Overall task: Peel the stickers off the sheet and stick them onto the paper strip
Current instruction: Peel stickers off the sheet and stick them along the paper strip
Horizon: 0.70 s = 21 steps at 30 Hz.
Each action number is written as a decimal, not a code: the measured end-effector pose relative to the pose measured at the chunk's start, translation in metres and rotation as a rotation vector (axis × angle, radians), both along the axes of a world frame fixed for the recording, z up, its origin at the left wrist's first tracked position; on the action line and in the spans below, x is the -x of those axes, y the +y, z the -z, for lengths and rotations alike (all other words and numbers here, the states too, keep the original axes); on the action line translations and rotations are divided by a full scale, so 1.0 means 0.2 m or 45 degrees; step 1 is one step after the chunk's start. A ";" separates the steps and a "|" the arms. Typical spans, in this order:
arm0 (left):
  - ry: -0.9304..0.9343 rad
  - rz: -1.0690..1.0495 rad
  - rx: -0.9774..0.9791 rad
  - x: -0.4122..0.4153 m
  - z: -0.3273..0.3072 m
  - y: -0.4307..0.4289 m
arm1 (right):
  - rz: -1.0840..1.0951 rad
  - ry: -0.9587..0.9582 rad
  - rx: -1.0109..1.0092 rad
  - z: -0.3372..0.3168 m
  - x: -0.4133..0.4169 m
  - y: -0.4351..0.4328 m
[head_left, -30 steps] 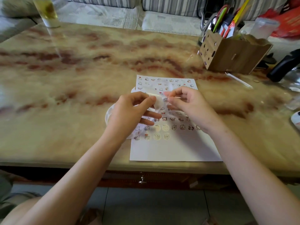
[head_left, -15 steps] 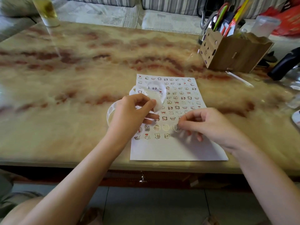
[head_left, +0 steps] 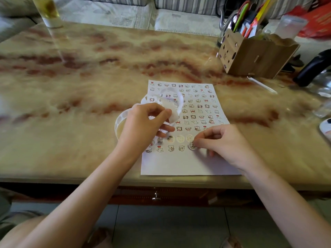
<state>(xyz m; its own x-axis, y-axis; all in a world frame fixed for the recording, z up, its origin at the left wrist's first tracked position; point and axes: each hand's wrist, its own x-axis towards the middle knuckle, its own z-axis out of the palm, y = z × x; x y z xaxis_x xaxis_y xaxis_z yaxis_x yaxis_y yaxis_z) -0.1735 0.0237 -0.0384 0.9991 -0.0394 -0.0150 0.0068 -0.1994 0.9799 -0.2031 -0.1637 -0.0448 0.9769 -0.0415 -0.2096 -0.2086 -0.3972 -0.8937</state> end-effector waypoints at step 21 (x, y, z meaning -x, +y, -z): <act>0.016 -0.005 0.030 0.00 0.00 0.00 | 0.065 -0.052 0.148 0.05 0.01 0.04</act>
<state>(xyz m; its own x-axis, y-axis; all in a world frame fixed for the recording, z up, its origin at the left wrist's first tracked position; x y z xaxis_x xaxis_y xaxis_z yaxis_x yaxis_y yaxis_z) -0.1737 0.0233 -0.0389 0.9990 -0.0362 -0.0269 0.0201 -0.1764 0.9841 -0.2045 -0.1563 -0.0547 0.9805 -0.1135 -0.1604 -0.1957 -0.4884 -0.8504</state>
